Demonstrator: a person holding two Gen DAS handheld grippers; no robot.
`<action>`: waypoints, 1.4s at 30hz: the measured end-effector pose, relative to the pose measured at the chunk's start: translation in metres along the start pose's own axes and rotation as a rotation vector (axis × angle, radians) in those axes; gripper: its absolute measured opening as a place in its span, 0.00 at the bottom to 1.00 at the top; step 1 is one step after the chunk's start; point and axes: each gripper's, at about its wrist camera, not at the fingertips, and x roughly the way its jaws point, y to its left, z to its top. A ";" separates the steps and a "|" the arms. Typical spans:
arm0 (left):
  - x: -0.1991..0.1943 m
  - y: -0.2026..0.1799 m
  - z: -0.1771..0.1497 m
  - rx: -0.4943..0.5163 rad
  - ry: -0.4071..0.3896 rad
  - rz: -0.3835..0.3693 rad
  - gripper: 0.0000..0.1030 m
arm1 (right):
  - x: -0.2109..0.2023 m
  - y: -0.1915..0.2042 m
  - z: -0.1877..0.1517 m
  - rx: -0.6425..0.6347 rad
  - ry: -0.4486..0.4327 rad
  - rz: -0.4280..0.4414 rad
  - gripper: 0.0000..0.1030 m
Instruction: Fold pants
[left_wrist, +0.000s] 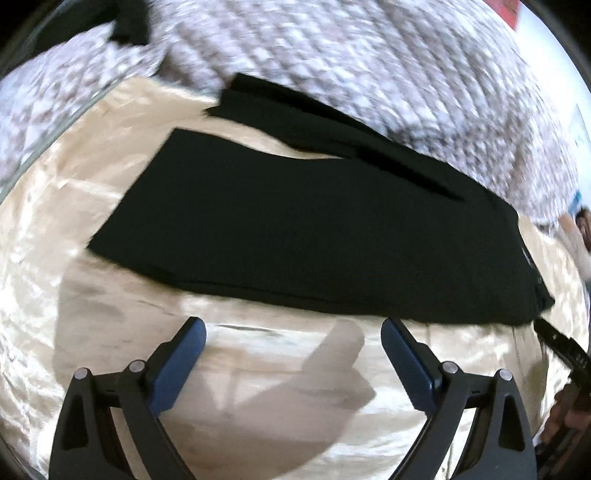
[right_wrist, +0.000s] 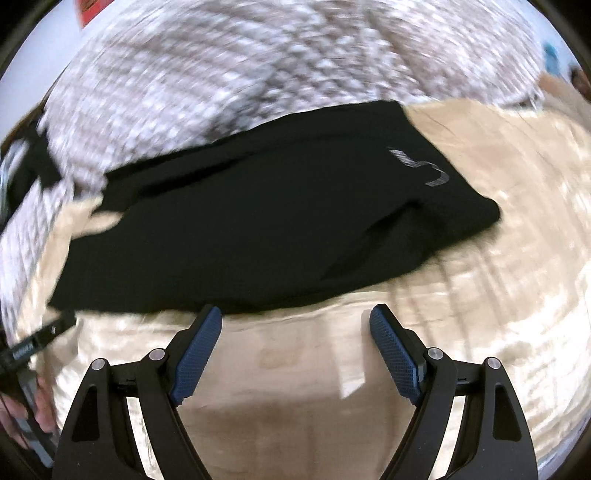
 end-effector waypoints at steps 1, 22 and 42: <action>0.000 0.007 0.001 -0.027 0.000 -0.006 0.94 | 0.000 -0.007 0.002 0.032 0.000 0.006 0.80; 0.027 0.056 0.038 -0.232 -0.075 -0.055 0.56 | 0.036 -0.088 0.051 0.441 -0.090 0.160 0.40; -0.044 0.063 0.032 -0.204 -0.139 -0.027 0.03 | -0.020 -0.091 0.043 0.418 -0.080 0.211 0.05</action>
